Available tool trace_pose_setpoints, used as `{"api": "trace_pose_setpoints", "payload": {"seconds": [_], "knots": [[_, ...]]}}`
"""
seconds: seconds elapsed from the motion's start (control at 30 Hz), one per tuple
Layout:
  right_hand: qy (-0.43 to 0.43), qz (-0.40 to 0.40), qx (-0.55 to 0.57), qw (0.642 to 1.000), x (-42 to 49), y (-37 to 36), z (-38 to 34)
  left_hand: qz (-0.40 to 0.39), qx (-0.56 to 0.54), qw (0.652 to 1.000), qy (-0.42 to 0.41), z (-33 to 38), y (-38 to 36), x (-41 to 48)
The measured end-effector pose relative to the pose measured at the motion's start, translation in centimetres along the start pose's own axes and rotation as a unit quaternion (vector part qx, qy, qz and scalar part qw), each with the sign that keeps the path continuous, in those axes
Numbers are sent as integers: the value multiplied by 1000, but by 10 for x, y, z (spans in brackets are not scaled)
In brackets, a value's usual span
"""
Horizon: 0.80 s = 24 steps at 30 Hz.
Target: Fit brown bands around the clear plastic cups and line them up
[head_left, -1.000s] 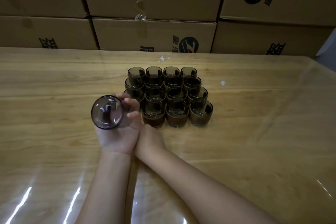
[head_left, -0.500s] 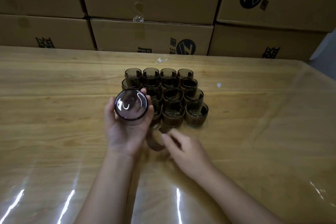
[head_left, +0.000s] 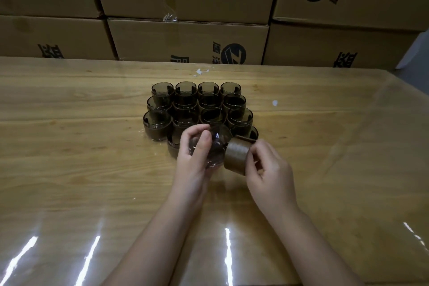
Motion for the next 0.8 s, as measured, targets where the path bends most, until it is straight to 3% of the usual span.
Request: {"api": "trace_pose_setpoints", "payload": {"seconds": [0.33, 0.6, 0.67, 0.8], "knots": [[-117, 21, 205, 972, -15, -8, -4, 50, 76, 994, -55, 0, 4, -1], [-122, 21, 235, 964, -16, -13, 2, 23, 179, 979, -89, 1, -5, -6], [-129, 29, 227, 965, -14, -12, 5, -1, 199, 978, -68, -3, -9, -6], [-106, 59, 190, 974, -9, -2, 7, -47, 134, 990, 0, -17, -16, -10]]}}
Point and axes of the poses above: each hand's wrist, its own x-axis towards the middle knuckle, its own y-axis out of the back of the hand, z = x × y, the point moved 7 cm from there along x, towards the middle knuckle, and after that the axes turned 11 degrees about -x, right-handed, at the moved point
